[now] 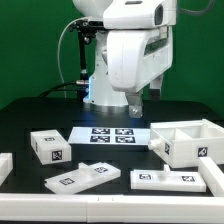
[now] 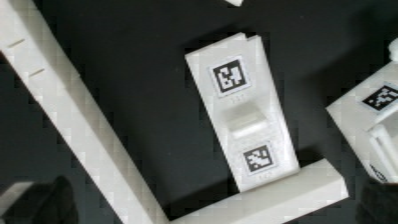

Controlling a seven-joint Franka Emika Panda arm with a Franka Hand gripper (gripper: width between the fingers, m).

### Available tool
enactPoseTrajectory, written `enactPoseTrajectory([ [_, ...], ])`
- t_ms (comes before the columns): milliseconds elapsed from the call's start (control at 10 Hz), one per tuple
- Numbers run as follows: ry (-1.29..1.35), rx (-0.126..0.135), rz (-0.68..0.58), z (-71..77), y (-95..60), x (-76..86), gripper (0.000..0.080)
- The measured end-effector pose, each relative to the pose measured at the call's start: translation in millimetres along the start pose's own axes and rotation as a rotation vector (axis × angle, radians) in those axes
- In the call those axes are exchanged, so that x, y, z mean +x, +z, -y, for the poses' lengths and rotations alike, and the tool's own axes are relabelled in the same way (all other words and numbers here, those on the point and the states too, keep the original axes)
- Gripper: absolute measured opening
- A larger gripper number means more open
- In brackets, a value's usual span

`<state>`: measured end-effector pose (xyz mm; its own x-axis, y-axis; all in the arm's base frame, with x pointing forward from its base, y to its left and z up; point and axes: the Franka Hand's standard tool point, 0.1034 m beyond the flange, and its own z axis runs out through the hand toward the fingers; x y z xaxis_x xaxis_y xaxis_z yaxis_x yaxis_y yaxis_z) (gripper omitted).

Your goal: Assemble cabinet

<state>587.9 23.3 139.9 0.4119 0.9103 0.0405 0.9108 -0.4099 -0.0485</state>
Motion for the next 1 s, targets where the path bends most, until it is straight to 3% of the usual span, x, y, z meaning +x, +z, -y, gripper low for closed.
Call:
enactPoseTrajectory([
  [600,0.0,0.0,0.002,0.5,0.9,-0.7,0.0798],
  [800,0.124,-0.065,-0.015,2.5,11.3,4.1,0.0798],
  [900,0.152,-0.046,-0.01,6.0,16.4,2.4,0.0798],
  [1000,0.147,-0.006,0.007,3.4,15.0,-3.1,0.0798],
])
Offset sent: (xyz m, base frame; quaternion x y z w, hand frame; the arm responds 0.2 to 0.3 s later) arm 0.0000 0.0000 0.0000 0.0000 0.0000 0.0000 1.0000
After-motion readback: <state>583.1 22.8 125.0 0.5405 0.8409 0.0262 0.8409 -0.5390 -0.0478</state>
